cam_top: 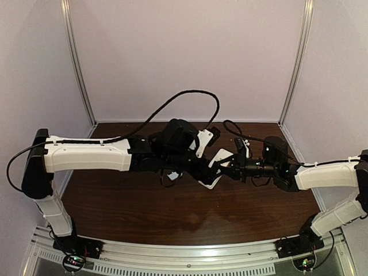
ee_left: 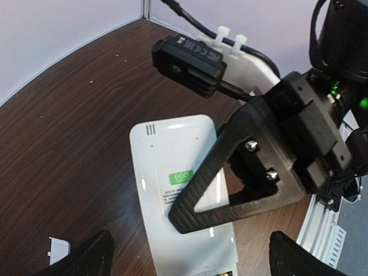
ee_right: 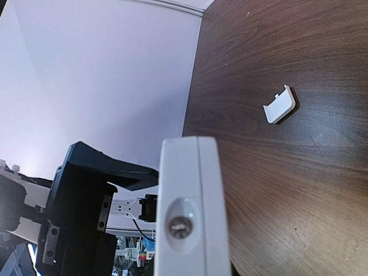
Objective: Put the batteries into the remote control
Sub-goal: Pass from the right arm to the left
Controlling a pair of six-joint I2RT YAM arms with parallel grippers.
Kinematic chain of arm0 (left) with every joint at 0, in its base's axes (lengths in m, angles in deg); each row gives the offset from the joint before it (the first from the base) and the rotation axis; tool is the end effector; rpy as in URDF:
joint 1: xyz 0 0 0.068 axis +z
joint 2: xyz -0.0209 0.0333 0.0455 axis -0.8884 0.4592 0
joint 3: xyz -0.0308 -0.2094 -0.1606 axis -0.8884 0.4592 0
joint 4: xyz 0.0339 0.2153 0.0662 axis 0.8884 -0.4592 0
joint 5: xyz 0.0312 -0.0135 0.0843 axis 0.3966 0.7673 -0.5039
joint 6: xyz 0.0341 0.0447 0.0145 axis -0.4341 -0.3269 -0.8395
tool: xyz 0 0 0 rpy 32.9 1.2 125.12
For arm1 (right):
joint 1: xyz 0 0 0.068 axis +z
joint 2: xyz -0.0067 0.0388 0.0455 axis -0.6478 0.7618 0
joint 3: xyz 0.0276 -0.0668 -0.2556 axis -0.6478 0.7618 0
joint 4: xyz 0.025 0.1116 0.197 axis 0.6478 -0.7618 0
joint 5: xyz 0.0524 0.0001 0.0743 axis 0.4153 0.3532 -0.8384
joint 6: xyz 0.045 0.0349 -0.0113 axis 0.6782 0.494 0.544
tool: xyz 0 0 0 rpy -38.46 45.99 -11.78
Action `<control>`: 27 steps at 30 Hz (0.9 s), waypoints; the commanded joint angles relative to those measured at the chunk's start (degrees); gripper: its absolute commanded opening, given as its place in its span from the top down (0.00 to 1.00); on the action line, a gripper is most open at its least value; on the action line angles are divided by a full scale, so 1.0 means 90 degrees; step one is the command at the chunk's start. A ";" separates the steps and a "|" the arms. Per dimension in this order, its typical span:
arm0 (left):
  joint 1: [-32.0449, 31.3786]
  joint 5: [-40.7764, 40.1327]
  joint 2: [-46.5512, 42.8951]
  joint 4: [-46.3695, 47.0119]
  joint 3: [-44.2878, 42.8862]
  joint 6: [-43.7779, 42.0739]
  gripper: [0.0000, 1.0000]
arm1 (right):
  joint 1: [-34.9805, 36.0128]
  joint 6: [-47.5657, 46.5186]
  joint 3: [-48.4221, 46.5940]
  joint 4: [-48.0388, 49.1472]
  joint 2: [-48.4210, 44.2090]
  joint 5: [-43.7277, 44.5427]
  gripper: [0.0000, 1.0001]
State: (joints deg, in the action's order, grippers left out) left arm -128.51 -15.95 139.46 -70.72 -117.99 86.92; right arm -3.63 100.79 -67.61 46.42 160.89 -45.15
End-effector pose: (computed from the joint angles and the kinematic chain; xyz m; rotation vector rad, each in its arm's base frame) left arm 0.1578 -0.3478 0.2895 0.8356 2.0972 -0.8200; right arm 0.1845 0.1723 0.2347 -0.0469 2.2251 1.8160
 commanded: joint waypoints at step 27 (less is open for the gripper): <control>0.0199 0.0183 0.0370 -0.1433 -0.0506 -0.1128 0.69 | 0.0051 -0.0343 -0.0262 -0.0488 -0.0407 -0.0223 0.57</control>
State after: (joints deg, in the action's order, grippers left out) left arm -127.55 -15.73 146.41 -81.23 -125.35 83.27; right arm -2.97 99.59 -68.44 44.46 159.25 -43.95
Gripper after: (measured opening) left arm 0.589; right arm 0.376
